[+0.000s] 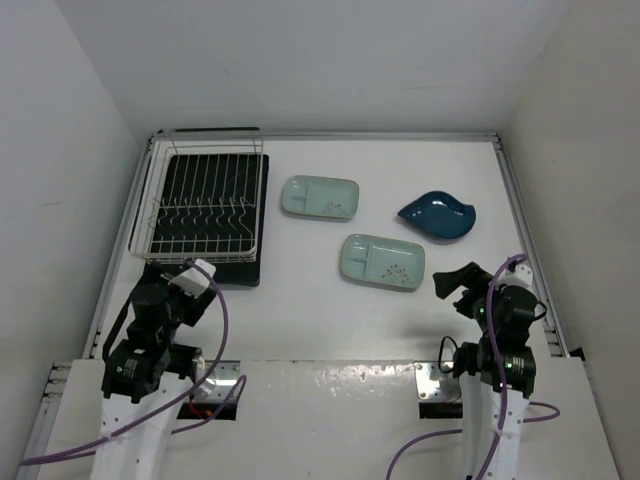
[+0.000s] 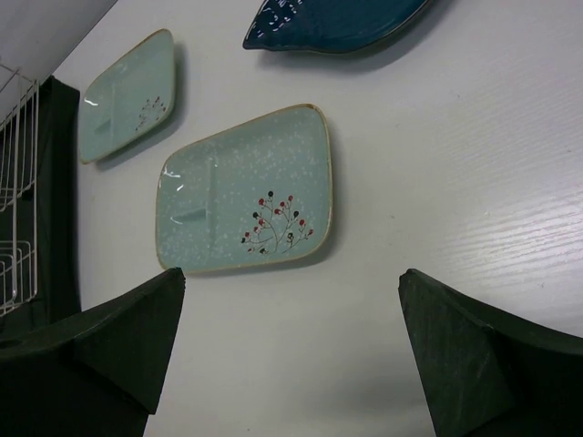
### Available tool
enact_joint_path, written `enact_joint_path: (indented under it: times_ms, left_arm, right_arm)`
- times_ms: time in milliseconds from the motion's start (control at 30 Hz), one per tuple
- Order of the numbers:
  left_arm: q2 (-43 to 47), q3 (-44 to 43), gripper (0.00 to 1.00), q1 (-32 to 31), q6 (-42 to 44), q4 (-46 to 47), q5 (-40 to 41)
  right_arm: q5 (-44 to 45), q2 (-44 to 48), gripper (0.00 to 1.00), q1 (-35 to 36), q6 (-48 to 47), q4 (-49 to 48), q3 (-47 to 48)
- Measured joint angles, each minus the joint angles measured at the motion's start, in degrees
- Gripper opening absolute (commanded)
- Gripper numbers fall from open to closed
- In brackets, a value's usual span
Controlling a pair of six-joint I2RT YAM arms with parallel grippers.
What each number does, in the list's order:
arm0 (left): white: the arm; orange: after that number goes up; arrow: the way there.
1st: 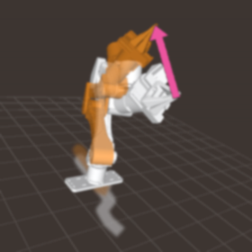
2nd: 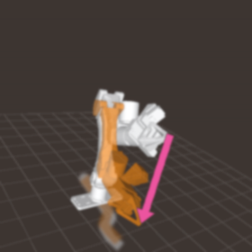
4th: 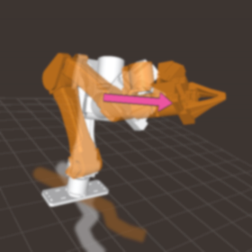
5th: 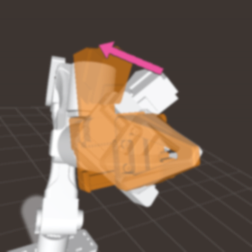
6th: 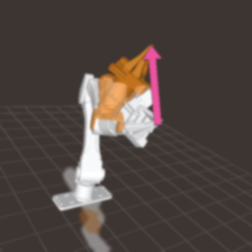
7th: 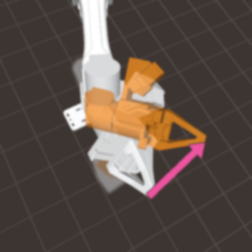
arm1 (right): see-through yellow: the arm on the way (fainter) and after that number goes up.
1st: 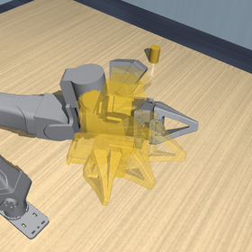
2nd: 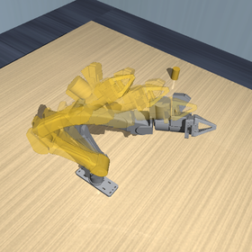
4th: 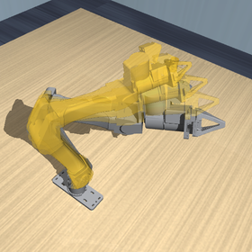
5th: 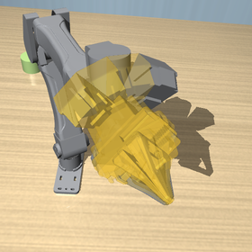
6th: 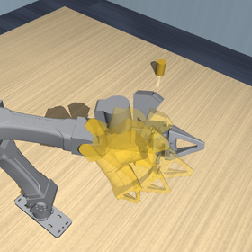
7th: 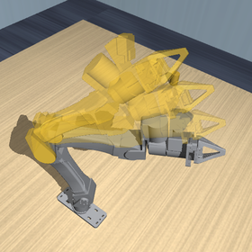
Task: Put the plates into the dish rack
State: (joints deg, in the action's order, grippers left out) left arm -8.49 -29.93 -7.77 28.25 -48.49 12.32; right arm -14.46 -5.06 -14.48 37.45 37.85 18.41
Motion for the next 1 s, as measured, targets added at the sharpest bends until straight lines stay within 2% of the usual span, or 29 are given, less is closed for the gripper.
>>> enact_joint_path:
  times_ms: [133, 267, 300, 333, 433, 500, 567, 633, 767, 933, 967, 1000]
  left_arm:
    - [-0.3, -3.6, 0.99, 0.0, 5.4, -3.8, -2.9]
    - [-6.4, -16.3, 0.99, 0.3, 11.4, -10.2, -9.7]
    - [-10.8, -23.2, 0.98, 0.5, 11.2, -11.6, -11.5]
    - [-14.7, -28.3, 0.88, 0.8, 10.6, -12.1, -12.7]
    - [-32.8, -50.1, 0.70, 1.4, 8.3, -15.6, -17.8]
    - [-45.9, -63.1, 0.69, 0.9, 6.3, -17.5, -21.0]
    - [-56.9, -70.7, 0.68, -1.4, 4.5, -18.3, -22.1]
    - [-64.1, -74.6, 0.68, -5.5, 2.9, -19.0, -22.4]
    - [-77.2, -74.6, 0.69, -14.7, -0.2, -18.0, -22.9]
    - [-82.9, -71.9, 0.69, -23.2, -3.8, -13.7, -23.3]
    - [-83.0, -71.6, 0.70, -24.2, -4.4, -12.6, -23.8]
    - [-83.0, -71.5, 0.70, -24.7, -4.8, -11.6, -24.2]
  right_arm:
    - [-0.5, 0.0, 1.00, 0.0, 0.0, 0.0, 0.0]
    - [-0.6, 0.0, 1.00, 0.0, -0.1, 0.0, -0.1]
    - [-0.5, -0.1, 1.00, 0.0, -0.1, -0.1, -0.2]
    - [-0.5, -0.4, 1.00, 0.0, -0.2, -0.2, -0.2]
    - [-0.5, -1.6, 1.00, 0.0, -0.4, -0.4, -0.2]
    - [-0.5, -2.9, 1.00, 0.0, -0.6, -0.8, -0.3]
    - [-0.5, -4.6, 1.00, 0.0, -0.9, -1.6, -0.3]
    - [-0.7, -6.4, 1.00, 0.0, -1.2, -2.2, -0.3]
    - [-2.6, -13.5, 0.97, 0.0, -1.7, -3.6, -0.2]
    - [-5.0, -28.8, 0.84, 0.0, -2.9, -6.7, -0.2]
    - [-5.3, -32.1, 0.79, 0.0, -3.1, -7.6, -0.1]
    - [-5.5, -34.9, 0.79, 0.0, -3.2, -8.4, 0.2]
